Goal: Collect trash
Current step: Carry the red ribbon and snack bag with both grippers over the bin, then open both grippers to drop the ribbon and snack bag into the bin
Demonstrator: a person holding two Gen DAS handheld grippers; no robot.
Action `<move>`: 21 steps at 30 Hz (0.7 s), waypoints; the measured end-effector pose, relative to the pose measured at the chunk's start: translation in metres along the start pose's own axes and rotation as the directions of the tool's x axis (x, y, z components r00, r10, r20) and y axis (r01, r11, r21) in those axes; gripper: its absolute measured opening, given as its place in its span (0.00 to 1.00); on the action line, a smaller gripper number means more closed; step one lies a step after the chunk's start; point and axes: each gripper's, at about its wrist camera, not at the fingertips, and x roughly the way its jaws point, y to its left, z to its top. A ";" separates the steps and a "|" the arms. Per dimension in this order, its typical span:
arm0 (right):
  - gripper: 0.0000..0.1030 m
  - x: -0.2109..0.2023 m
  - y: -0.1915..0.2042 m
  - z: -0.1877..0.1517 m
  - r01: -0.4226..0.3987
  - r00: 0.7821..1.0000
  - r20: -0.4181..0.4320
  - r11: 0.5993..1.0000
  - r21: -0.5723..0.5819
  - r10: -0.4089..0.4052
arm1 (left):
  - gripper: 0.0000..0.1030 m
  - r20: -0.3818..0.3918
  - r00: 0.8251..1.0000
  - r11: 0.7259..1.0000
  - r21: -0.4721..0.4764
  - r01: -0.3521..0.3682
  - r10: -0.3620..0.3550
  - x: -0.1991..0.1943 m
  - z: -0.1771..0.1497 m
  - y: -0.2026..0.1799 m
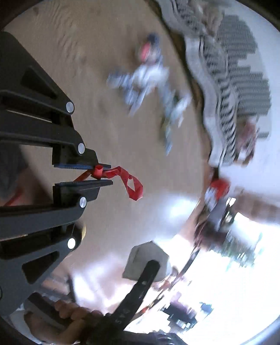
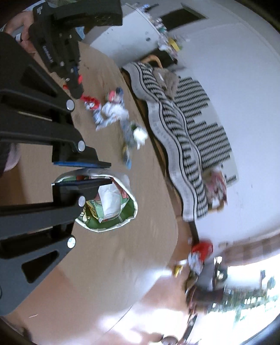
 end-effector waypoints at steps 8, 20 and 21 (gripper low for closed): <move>0.10 -0.054 -0.105 -0.068 0.070 0.993 -0.108 0.988 0.137 -0.056 | 0.07 -0.232 0.960 0.981 0.078 0.180 -0.157 0.064 -0.072 -0.113; 0.10 -0.009 -0.190 -0.192 0.182 0.920 -0.388 0.930 0.318 -0.047 | 0.07 -0.450 0.881 0.979 0.065 0.194 -0.144 0.176 -0.150 -0.148; 0.10 -0.005 -0.191 -0.194 0.181 0.917 -0.396 0.929 0.322 -0.042 | 0.07 -0.452 0.881 0.979 0.069 0.193 -0.142 0.177 -0.151 -0.150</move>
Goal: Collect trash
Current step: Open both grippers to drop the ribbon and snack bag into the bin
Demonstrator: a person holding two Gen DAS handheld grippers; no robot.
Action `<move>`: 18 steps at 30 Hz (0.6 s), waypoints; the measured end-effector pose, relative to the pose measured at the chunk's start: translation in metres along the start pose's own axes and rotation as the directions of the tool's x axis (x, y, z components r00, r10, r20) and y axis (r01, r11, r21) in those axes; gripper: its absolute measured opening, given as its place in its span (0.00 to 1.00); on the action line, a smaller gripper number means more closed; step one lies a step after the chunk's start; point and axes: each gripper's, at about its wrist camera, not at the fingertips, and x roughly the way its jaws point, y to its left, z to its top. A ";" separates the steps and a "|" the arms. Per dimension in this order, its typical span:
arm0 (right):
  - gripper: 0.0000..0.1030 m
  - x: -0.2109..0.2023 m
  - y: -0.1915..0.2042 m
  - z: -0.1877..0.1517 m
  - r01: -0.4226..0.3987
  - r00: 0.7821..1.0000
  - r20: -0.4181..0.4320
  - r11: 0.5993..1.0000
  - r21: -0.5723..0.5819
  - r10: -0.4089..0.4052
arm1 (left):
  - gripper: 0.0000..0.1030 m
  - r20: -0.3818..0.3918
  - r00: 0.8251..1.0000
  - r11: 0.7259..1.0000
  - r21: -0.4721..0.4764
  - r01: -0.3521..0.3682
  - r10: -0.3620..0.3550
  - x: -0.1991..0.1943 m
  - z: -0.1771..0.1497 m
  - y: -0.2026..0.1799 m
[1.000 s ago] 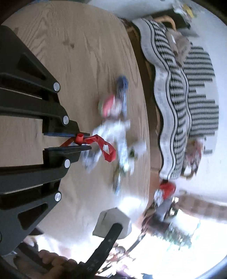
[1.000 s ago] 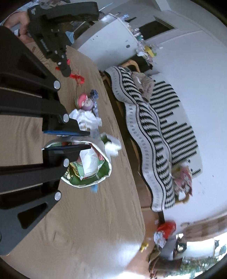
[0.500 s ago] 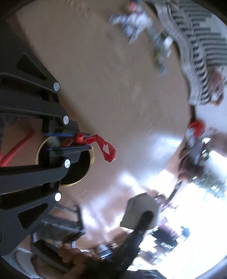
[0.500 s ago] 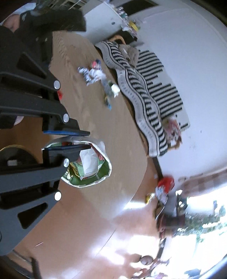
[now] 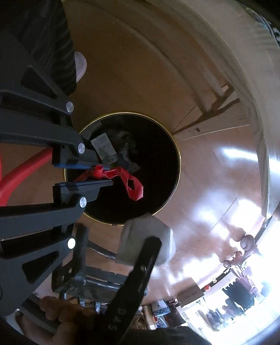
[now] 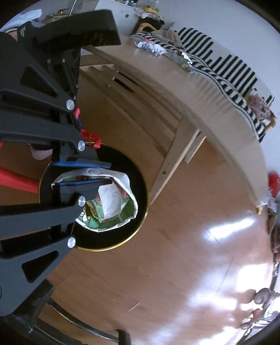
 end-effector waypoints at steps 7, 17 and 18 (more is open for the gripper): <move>0.10 0.017 0.010 0.008 -0.003 1.000 -0.017 1.000 -0.005 0.003 | 0.07 -0.011 1.000 1.000 -0.009 -0.007 0.007 0.008 0.000 -0.001; 0.17 0.011 0.005 0.012 -0.024 1.000 -0.008 1.000 0.014 0.024 | 0.42 -0.045 0.999 0.999 -0.021 0.028 -0.029 0.009 0.000 -0.005; 0.51 0.006 0.002 0.015 -0.018 1.000 0.013 0.999 0.030 0.017 | 0.85 -0.039 0.999 0.999 -0.030 0.020 -0.021 0.008 0.000 -0.003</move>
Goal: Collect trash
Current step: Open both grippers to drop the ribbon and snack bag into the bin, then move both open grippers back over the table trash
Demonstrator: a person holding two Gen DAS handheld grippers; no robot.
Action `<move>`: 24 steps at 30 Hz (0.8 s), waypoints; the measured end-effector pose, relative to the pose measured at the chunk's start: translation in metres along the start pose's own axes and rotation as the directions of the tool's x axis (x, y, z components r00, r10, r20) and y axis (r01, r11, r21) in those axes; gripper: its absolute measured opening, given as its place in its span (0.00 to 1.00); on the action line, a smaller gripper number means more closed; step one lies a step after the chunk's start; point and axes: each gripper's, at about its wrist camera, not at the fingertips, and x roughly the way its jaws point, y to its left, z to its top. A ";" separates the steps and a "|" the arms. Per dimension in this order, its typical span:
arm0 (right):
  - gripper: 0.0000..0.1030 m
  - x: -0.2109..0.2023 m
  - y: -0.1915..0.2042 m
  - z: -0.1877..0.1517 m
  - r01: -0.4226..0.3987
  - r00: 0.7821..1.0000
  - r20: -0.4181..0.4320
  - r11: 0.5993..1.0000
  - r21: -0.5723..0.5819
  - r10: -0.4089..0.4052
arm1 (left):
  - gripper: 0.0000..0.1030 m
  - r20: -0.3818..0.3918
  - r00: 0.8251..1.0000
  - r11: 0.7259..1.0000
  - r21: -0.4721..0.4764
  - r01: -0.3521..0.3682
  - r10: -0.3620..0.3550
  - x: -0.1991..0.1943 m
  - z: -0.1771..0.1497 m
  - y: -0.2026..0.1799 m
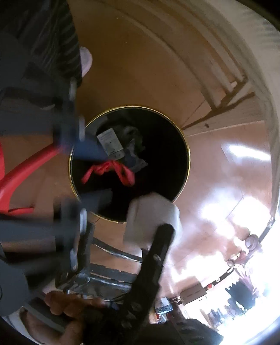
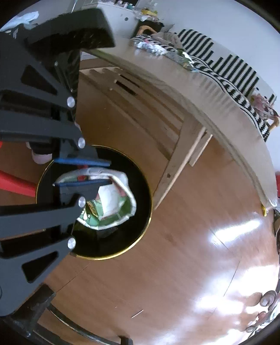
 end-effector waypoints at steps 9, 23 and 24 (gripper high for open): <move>0.94 -0.030 0.007 0.021 0.098 0.986 0.140 0.995 -0.011 -0.095 | 0.94 0.159 0.987 0.999 0.026 -0.021 0.017 -0.045 0.001 -0.009; 0.94 0.025 0.152 0.055 0.003 0.991 0.131 0.966 -0.260 0.032 | 0.94 0.394 0.805 0.862 -0.432 -0.265 0.444 -0.239 -0.011 0.188; 0.94 0.032 0.170 0.058 -0.011 0.991 0.127 0.958 -0.287 0.050 | 0.94 0.376 0.788 0.831 -0.477 -0.286 0.488 -0.252 -0.015 0.212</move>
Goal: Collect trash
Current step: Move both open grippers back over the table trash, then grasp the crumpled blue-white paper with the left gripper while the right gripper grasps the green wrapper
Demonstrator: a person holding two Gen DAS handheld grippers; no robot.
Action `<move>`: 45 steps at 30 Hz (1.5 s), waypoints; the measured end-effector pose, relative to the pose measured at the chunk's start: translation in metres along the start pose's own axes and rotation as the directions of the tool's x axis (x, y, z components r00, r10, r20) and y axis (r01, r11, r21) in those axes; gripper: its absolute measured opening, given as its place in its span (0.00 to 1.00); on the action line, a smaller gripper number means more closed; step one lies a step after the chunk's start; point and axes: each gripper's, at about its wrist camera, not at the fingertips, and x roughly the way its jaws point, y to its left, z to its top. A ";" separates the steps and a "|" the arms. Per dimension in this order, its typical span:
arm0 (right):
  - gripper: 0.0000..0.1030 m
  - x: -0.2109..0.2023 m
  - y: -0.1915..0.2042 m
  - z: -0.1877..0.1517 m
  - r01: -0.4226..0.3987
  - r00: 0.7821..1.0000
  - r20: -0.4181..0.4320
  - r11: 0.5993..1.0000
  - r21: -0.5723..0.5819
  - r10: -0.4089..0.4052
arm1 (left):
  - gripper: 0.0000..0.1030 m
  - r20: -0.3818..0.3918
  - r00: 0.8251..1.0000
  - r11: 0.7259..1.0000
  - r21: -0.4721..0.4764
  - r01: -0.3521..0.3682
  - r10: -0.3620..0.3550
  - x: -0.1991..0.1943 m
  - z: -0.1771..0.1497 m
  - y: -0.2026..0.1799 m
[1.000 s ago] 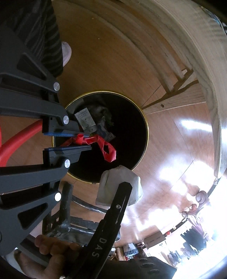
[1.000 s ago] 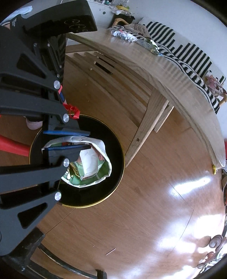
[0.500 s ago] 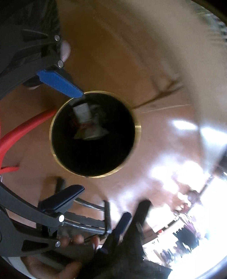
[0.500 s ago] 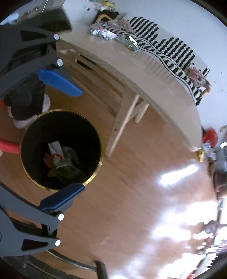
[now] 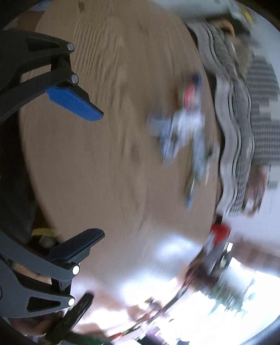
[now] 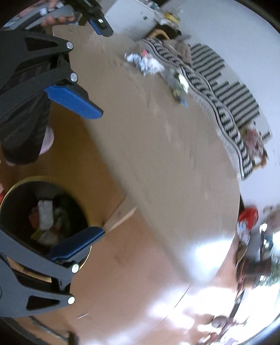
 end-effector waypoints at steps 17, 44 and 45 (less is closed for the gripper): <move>0.94 0.142 0.151 0.136 -0.025 0.998 -0.058 0.937 -0.349 0.006 | 0.94 -0.141 0.989 0.998 -0.052 0.030 -0.037 0.083 0.068 0.067; 0.06 0.203 0.183 0.157 -0.125 0.987 -0.159 0.812 -0.570 0.041 | 0.28 -0.110 0.993 0.999 0.024 0.042 -0.039 0.124 0.087 0.030; 0.06 0.199 0.181 0.157 -0.129 0.986 -0.158 0.816 -0.563 0.046 | 0.28 -0.104 0.994 0.999 0.021 0.035 -0.033 0.121 0.086 0.031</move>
